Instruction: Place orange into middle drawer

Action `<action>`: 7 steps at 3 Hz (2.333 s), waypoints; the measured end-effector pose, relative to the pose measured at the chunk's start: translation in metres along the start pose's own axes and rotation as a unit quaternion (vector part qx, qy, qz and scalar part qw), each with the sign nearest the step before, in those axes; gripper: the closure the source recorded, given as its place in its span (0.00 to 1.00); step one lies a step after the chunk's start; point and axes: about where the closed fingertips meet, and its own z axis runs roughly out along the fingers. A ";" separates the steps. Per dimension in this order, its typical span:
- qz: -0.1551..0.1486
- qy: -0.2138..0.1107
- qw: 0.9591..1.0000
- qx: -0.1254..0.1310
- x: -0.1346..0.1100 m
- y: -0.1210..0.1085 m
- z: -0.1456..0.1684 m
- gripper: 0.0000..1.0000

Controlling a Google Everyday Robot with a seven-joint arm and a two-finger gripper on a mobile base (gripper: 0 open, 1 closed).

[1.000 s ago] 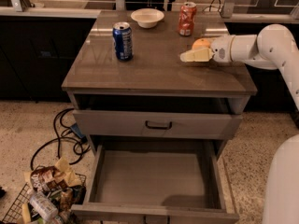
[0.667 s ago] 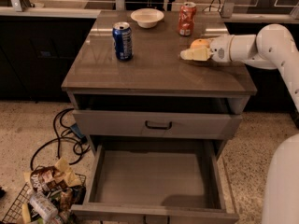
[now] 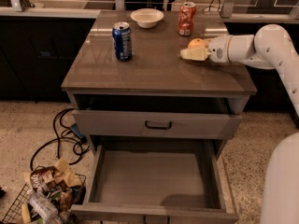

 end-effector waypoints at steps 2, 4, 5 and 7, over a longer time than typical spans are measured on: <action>-0.003 0.000 1.000 0.000 -0.003 0.002 -0.001 1.00; -0.031 -0.015 0.999 0.026 -0.014 0.037 -0.090 1.00; -0.039 -0.029 0.998 0.033 0.006 0.076 -0.167 1.00; -0.064 -0.046 0.997 0.004 0.058 0.138 -0.233 1.00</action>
Offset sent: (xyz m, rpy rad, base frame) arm -0.0067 -0.0082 0.0177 -0.0170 -0.0215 -0.0085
